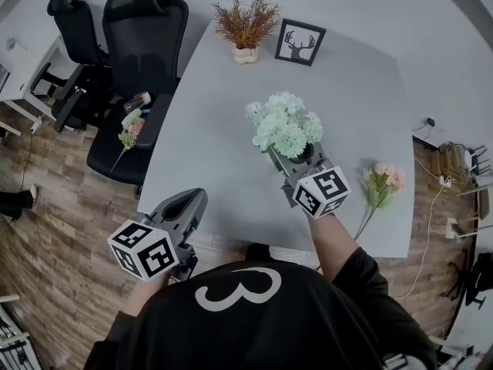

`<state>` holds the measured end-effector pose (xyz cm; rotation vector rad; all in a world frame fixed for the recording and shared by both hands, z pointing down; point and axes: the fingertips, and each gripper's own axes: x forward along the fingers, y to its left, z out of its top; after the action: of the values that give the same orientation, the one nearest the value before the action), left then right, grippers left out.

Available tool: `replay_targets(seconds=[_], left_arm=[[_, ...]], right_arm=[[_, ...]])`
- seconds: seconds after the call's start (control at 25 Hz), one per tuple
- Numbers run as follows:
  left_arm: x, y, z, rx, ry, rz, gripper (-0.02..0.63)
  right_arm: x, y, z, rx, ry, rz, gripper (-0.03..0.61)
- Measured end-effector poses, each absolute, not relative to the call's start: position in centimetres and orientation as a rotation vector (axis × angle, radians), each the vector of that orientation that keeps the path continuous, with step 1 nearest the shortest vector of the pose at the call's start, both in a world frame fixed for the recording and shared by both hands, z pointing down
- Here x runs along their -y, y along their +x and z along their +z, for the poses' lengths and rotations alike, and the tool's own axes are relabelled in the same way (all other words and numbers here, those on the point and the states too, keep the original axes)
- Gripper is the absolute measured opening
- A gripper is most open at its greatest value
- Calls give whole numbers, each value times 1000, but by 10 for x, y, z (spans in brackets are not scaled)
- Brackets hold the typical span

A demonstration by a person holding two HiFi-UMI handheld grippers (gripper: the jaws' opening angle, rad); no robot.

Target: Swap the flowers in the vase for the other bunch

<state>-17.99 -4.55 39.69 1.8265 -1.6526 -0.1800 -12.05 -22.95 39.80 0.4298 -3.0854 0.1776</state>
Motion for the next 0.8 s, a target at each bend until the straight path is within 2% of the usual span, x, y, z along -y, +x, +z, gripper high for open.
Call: replay_targets(seconds=[0.08,0.24,0.48,0.6,0.8], left_arm=[[43,-181,396,1647,1834,-180,12],[34,-182,393,1637,1851,-178,12],[20,-180,387,1638,1884,-179,12],[10,-177,379,1641,1906,-188,12],[-9,-178,365,1656,1943,-203,12]], right_arm=[[232,-120,398,3077,457,231,244],[237,-118,399,3032,522,293,296],[233,-116,410,2898,605,270,424],[228,-109,407,2897,652,288,451],[214,-98,404,2864,653,369,457]])
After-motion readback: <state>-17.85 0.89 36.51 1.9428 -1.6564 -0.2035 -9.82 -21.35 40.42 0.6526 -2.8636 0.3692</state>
